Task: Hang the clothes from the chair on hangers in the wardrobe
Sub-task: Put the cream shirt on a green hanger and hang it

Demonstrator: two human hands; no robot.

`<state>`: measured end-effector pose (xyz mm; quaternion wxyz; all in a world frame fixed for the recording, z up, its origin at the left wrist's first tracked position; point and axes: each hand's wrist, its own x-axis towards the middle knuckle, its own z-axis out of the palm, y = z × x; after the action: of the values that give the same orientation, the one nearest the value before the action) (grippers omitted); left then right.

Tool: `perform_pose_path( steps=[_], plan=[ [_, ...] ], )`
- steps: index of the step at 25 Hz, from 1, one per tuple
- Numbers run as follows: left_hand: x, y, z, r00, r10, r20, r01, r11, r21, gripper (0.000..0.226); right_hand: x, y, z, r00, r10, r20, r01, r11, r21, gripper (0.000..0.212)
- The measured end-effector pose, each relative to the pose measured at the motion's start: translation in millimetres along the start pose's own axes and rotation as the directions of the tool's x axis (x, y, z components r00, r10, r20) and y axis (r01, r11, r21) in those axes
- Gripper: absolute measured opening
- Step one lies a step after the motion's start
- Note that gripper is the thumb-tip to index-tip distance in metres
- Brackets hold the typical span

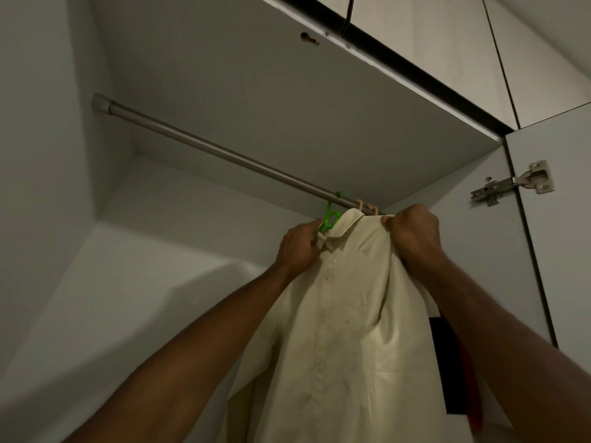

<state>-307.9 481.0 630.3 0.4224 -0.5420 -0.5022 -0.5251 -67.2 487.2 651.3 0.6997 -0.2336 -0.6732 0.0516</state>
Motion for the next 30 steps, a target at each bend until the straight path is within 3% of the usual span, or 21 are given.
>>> perform_pose_path(
  steps=[4, 10, 12, 15, 18, 21, 23, 26, 30],
  plan=[
    [9, 14, 4, 0.99, -0.024, 0.142, 0.013, 0.997, 0.079, 0.051, 3, 0, 1, 1.0, 0.012, -0.015, -0.011, 1.0, 0.027, 0.023],
    [1, 26, 8, 0.984, -0.054, 0.17, 0.033, 0.992, 0.121, 0.058, 2, 13, -10, 0.997, 0.003, 0.08, -0.005, 0.999, 0.036, 0.027],
    [-3, 28, 5, 0.984, -0.068, 0.164, 0.048, 0.991, 0.127, 0.048, -6, 12, -15, 0.995, -0.064, 0.08, 0.072, 0.992, -0.101, 0.027],
    [-11, 31, -5, 0.983, -0.08, 0.165, 0.049, 0.982, 0.185, 0.044, -30, 3, -25, 0.97, -0.216, 0.11, 0.242, 0.885, -0.399, 0.015],
    [-30, 35, -23, 0.961, -0.173, 0.216, 0.075, 0.914, 0.398, 0.06, -46, 3, -19, 0.92, -0.35, 0.176, 0.385, 0.725, -0.571, 0.037],
    [-50, 37, -42, 0.935, -0.252, 0.249, 0.095, 0.856, 0.509, 0.065, -61, 6, -14, 0.855, -0.451, 0.257, 0.495, 0.558, -0.666, 0.044],
    [-69, 36, -59, 0.921, -0.289, 0.261, 0.109, 0.835, 0.54, 0.066, -80, 3, -11, 0.824, -0.472, 0.313, 0.545, 0.512, -0.664, 0.044],
    [-104, 32, -95, 0.905, -0.325, 0.275, 0.127, 0.822, 0.556, 0.07, -107, -7, -8, 0.837, -0.433, 0.335, 0.545, 0.596, -0.59, 0.049],
    [-153, 39, -148, 0.903, -0.31, 0.296, 0.025, 0.728, 0.685, 0.069, -145, -19, -6, 0.837, -0.391, 0.382, 0.544, 0.672, -0.503, 0.055]
  ],
)
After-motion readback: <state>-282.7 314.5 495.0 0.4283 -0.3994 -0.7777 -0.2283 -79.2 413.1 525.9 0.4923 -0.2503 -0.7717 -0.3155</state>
